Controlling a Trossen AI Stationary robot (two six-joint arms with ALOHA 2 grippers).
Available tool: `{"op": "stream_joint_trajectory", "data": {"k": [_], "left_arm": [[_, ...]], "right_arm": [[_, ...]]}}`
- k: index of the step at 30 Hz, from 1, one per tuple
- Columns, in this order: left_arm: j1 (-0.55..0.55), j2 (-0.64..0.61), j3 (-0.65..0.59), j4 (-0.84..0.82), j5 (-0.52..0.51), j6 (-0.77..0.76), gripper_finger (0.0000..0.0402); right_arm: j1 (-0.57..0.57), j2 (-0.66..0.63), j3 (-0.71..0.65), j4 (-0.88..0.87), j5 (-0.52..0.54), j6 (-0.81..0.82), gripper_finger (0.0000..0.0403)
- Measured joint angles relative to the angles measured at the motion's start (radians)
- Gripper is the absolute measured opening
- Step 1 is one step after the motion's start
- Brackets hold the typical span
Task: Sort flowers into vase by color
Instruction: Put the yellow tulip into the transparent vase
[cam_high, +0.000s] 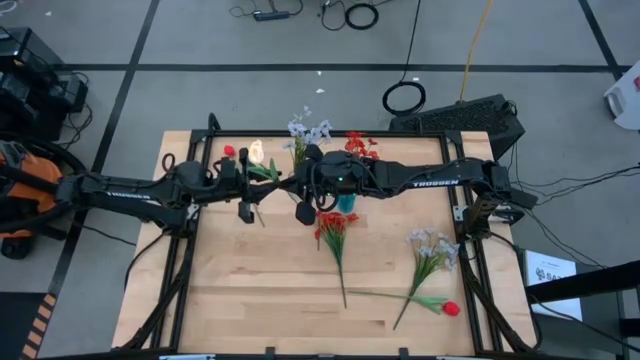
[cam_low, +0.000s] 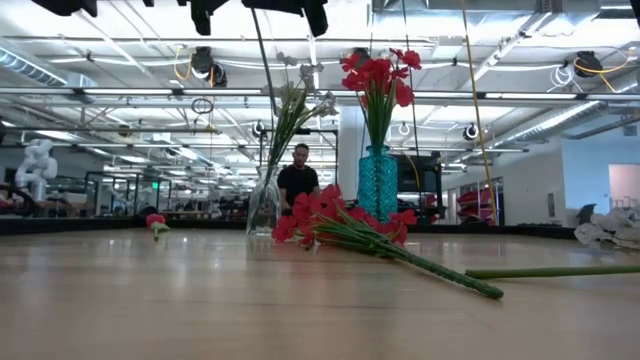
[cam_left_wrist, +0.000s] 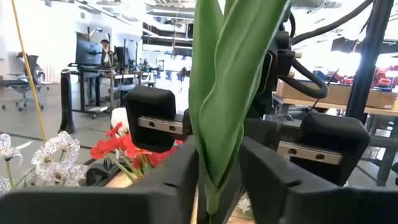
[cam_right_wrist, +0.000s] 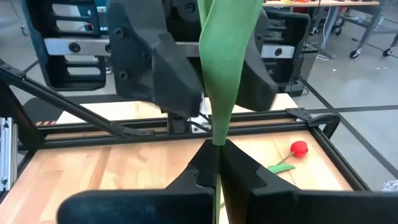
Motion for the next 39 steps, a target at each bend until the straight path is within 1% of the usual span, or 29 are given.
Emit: {"op": "stream_joint_trajectory", "data": {"k": [4, 5, 7, 10, 13, 16, 19, 22, 25, 27, 31, 33, 36, 39], "left_arm": [[0.0, 0.0, 0.0, -0.001, -0.002, 0.002, 0.0028], [0.0, 0.0, 0.0, -0.002, -0.002, 0.004, 0.0018], [0.0, 0.0, 0.0, -0.003, -0.003, 0.003, 0.0016], [0.001, 0.0, 0.0, -0.009, -0.003, 0.003, 0.0016], [0.006, 0.0, -0.001, -0.028, -0.014, 0.008, 0.0012], [0.028, 0.0, -0.001, -0.047, -0.019, 0.008, 0.0011], [0.05, -0.001, -0.001, -0.06, -0.013, 0.007, 0.001], [0.067, -0.004, -0.001, -0.061, -0.011, 0.03, 0.001], [0.089, -0.003, -0.001, -0.069, -0.011, 0.075, 0.001], [0.11, -0.003, -0.001, -0.071, -0.01, 0.079, 0.001], [0.163, -0.002, -0.001, -0.076, -0.002, 0.109, 0.001], [0.188, -0.002, -0.001, -0.076, 0.002, 0.131, 0.001], [0.232, -0.002, -0.001, -0.078, 0.008, 0.138, 0.001], [0.271, 0.004, -0.001, -0.079, 0.053, 0.133, 0.001]], "right_arm": [[0.0, 0.0, 0.0, 0.0, 0.003, 0.004, 0.0], [0.0, 0.0, 0.0, 0.0, 0.003, 0.004, 0.0], [0.0, 0.0, 0.0, -0.001, 0.003, 0.003, 0.0001], [-0.002, 0.0, 0.0, -0.019, 0.014, 0.051, 0.0009], [-0.016, 0.0, 0.0, -0.063, 0.026, 0.11, 0.0031], [-0.037, -0.007, 0.0, -0.105, 0.019, 0.169, 0.0063], [-0.05, -0.031, 0.0, -0.194, 0.028, 0.175, 0.0098], [-0.062, -0.082, 0.0, -0.343, 0.031, 0.166, 0.0127], [-0.072, -0.143, 0.0, -0.46, 0.034, 0.241, 0.0142], [-0.073, -0.183, 0.0, -0.501, 0.032, 0.317, 0.0145], [-0.053, -0.259, 0.0, -0.6, 0.042, 0.414, 0.0133], [-0.018, -0.288, 0.0, -0.687, 0.09, 0.439, 0.0115], [0.044, -0.316, 0.0, -0.844, 0.204, 0.524, 0.0072], [0.112, -0.338, 0.0, -0.961, 0.294, 0.641, 0.0021]]}}
